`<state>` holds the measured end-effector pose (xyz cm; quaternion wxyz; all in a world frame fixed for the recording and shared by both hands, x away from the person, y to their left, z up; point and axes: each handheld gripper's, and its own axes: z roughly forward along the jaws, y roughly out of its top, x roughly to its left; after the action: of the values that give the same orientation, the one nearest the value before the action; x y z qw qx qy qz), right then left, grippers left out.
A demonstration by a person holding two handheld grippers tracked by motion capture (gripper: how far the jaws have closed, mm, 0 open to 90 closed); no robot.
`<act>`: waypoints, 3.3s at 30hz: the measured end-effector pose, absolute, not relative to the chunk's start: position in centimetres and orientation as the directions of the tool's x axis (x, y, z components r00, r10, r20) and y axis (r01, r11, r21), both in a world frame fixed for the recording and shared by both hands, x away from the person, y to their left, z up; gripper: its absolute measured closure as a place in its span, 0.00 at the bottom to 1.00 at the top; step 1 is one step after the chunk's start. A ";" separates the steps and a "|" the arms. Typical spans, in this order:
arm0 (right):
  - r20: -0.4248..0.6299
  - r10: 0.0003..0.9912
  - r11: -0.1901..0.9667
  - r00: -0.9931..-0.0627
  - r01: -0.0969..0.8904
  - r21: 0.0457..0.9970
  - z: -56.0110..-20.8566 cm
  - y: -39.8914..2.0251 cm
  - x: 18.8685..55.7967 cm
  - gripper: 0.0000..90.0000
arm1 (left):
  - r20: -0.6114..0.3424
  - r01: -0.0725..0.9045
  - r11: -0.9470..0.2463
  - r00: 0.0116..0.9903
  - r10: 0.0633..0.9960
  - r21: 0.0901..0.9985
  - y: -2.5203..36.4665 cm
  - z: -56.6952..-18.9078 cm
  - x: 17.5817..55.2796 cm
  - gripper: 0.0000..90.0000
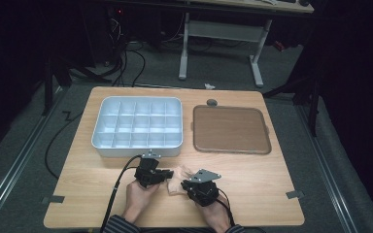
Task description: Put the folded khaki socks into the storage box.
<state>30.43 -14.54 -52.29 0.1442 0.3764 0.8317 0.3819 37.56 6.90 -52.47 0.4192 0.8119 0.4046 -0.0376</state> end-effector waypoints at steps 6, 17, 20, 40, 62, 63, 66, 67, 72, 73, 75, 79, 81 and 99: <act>0.120 0.752 0.323 -0.648 0.522 0.789 -51.1 -15.5 30.5 0.84 | -0.396 0.685 -0.330 0.675 0.622 0.649 6.9 -52.2 37.2 0.94; 0.137 0.756 0.328 -0.640 0.551 0.767 -50.8 -14.3 32.6 0.98 | -0.407 0.690 -0.337 0.678 0.613 0.641 7.2 -51.9 37.2 0.94; 0.127 0.753 0.344 -0.645 0.550 0.761 -50.8 -14.0 33.1 0.99 | -0.408 0.690 -0.343 0.680 0.609 0.638 7.2 -51.9 37.2 0.94; 0.012 0.783 0.427 -0.622 0.551 0.717 -51.8 -13.3 33.2 1.00 | -0.446 0.699 -0.314 0.675 0.588 0.643 7.6 -51.7 36.8 0.94; 0.058 0.756 0.422 -0.652 0.553 0.718 -52.1 -11.8 34.2 1.00 | -0.475 0.668 -0.216 0.684 0.553 0.712 8.6 -50.8 36.8 0.94; 0.061 0.751 0.423 -0.658 0.550 0.720 -52.1 -11.8 34.3 1.00 | -0.473 0.665 -0.215 0.686 0.553 0.715 8.6 -50.7 36.8 0.94; 0.061 0.741 0.427 -0.669 0.538 0.727 -52.2 -11.4 34.4 1.00 | -0.474 0.666 -0.206 0.683 0.556 0.717 8.8 -50.7 37.1 0.94; 0.059 0.738 0.430 -0.672 0.536 0.727 -52.2 -11.3 34.4 1.00 | -0.482 0.670 -0.201 0.679 0.553 0.714 8.9 -50.7 37.2 0.94; 0.035 0.723 0.463 -0.690 0.521 0.717 -52.1 -10.6 34.7 1.00 | -0.487 0.671 -0.196 0.679 0.549 0.715 8.8 -50.9 37.3 0.94; 0.033 0.722 0.468 -0.692 0.522 0.713 -52.0 -10.4 34.7 1.00 | -0.482 0.668 -0.196 0.680 0.552 0.718 8.8 -50.9 37.3 0.94; 0.038 0.717 0.467 -0.696 0.520 0.715 -52.1 -10.3 34.8 1.00 | -0.484 0.670 -0.191 0.677 0.555 0.718 9.0 -50.9 37.3 0.94; 0.057 0.716 0.454 -0.696 0.526 0.719 -52.0 -10.5 34.9 0.99 | -0.495 0.679 -0.180 0.667 0.557 0.712 9.3 -51.0 37.4 0.94; 0.063 0.722 0.442 -0.689 0.528 0.725 -51.8 -10.7 34.9 0.94 | -0.496 0.680 -0.179 0.666 0.557 0.711 9.4 -50.9 37.4 0.94; 0.128 0.796 0.306 -0.592 0.576 0.758 -51.2 -15.3 33.3 0.72 | -0.462 0.677 -0.214 0.666 0.586 0.704 8.8 -50.6 37.2 0.94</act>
<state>33.26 -15.31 -51.25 0.1367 0.4304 0.7965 0.4022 37.21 8.84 -50.59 0.4776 0.7778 0.4058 -0.0475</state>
